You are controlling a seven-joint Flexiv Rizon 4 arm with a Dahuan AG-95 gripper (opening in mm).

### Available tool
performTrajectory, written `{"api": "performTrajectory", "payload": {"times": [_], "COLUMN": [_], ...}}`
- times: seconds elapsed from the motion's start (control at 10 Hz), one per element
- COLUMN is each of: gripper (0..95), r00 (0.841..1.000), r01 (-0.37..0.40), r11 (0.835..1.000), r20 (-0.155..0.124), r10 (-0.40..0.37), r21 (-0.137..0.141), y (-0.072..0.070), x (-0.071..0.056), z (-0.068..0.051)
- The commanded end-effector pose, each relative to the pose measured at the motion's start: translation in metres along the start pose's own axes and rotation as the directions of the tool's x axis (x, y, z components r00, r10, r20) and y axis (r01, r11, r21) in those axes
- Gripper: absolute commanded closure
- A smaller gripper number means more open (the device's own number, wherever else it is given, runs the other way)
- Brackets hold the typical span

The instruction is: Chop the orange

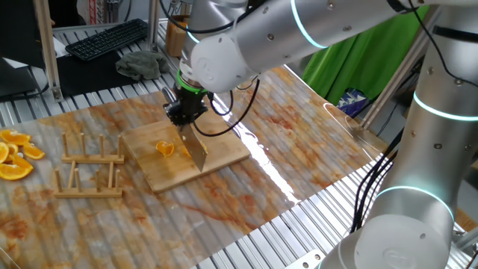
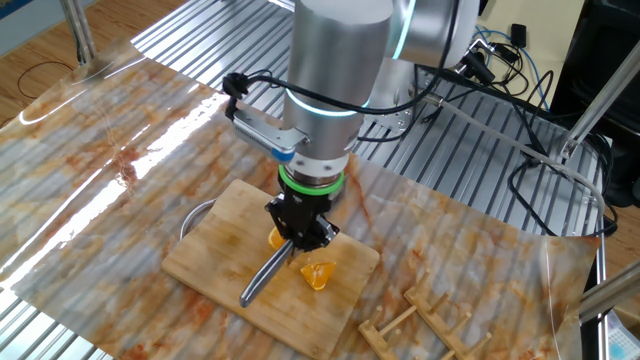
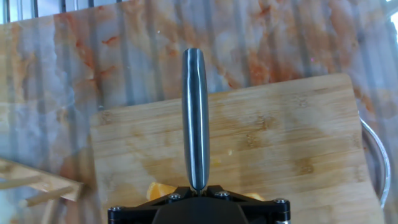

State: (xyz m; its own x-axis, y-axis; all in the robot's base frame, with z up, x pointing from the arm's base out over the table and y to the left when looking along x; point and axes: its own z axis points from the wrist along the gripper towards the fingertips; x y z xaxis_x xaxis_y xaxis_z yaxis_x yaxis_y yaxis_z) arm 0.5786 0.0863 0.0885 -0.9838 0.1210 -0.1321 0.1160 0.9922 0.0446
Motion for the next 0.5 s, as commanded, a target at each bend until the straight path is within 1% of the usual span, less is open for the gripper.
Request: {"api": "performTrajectory", "payload": {"times": [0.1,0.2,0.3,0.5], "gripper": [95.0,95.0,95.0,95.0], "r00": [1.0,1.0,0.999,0.999], "r01": [-0.027,-0.029,-0.041,-0.04], "r11": [1.0,1.0,0.999,0.999], "r20": [0.003,0.004,0.007,0.011], "r10": [0.027,0.029,0.041,0.04], "r21": [0.002,0.002,0.0,-0.004], "y": [0.015,0.016,0.025,0.03], "x": [-0.001,-0.001,-0.001,-0.001], "z": [-0.002,-0.002,-0.001,0.003]}}
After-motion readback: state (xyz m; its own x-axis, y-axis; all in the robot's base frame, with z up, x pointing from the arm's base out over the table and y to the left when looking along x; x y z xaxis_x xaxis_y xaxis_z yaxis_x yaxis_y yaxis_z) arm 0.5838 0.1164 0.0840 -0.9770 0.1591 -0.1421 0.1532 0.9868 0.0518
